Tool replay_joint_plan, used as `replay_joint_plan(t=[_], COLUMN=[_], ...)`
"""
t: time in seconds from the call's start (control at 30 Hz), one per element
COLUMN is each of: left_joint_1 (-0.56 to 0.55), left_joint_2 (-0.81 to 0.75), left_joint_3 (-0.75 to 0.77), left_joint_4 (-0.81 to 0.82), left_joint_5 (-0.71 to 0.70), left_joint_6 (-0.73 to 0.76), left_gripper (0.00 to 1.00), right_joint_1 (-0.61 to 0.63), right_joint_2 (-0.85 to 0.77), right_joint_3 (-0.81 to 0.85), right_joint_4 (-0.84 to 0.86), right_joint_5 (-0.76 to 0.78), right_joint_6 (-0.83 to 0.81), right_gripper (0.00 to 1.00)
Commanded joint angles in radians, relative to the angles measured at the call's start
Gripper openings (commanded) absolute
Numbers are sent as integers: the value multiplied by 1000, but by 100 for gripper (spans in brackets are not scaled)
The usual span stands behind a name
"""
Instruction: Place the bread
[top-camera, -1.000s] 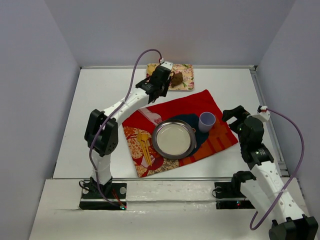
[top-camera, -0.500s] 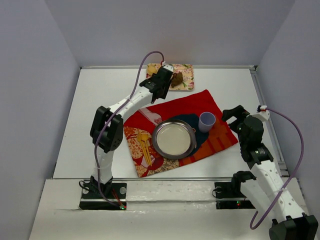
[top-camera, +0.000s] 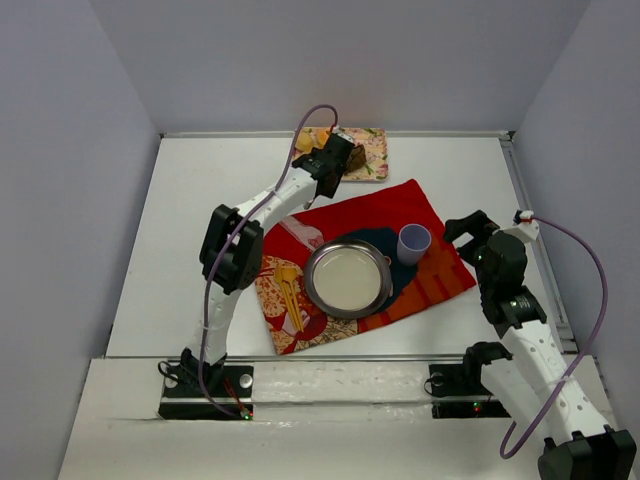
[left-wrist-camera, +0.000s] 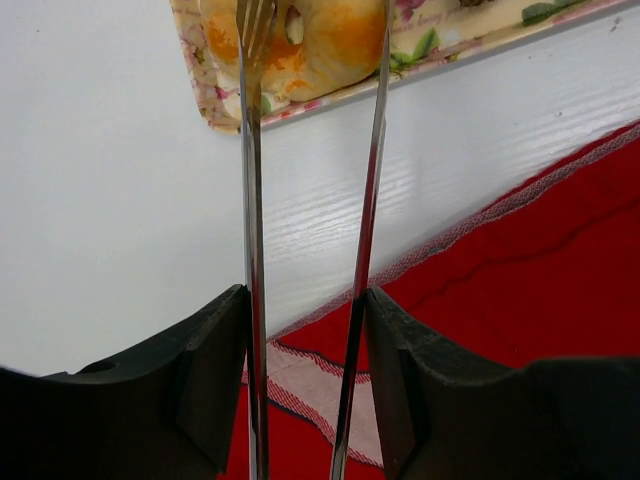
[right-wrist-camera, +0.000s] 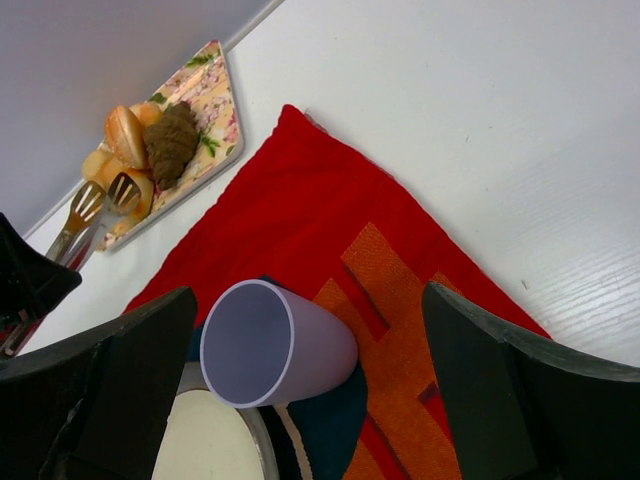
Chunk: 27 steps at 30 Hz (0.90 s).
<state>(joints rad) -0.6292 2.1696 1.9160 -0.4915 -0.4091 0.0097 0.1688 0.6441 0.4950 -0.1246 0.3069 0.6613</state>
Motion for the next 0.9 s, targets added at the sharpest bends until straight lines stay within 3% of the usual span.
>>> replay_joint_plan(t=[0.0, 0.1, 0.33, 0.57, 0.87], left_joint_1=[-6, -6, -7, -7, -6], left_joint_2=[1, -4, -47, 7, 52], left_joint_3=[60, 55, 6, 63, 136], left_joint_4=[-38, -47, -39, -59, -81], left_joint_5=[-39, -31, 30, 4, 21], left_joint_6=[13, 7, 1, -1, 7], left_gripper=[56, 53, 58, 61, 51], right_joint_1=[-3, -3, -3, -3, -3], right_joint_2=[-6, -8, -6, -9, -18], right_joint_3=[13, 13, 13, 11, 10], right_joint_4=[49, 49, 51, 51, 52], right_joint_5=[12, 11, 9, 9, 14], right_joint_6=[-20, -20, -15, -17, -19], right_gripper=[100, 100, 100, 100, 100])
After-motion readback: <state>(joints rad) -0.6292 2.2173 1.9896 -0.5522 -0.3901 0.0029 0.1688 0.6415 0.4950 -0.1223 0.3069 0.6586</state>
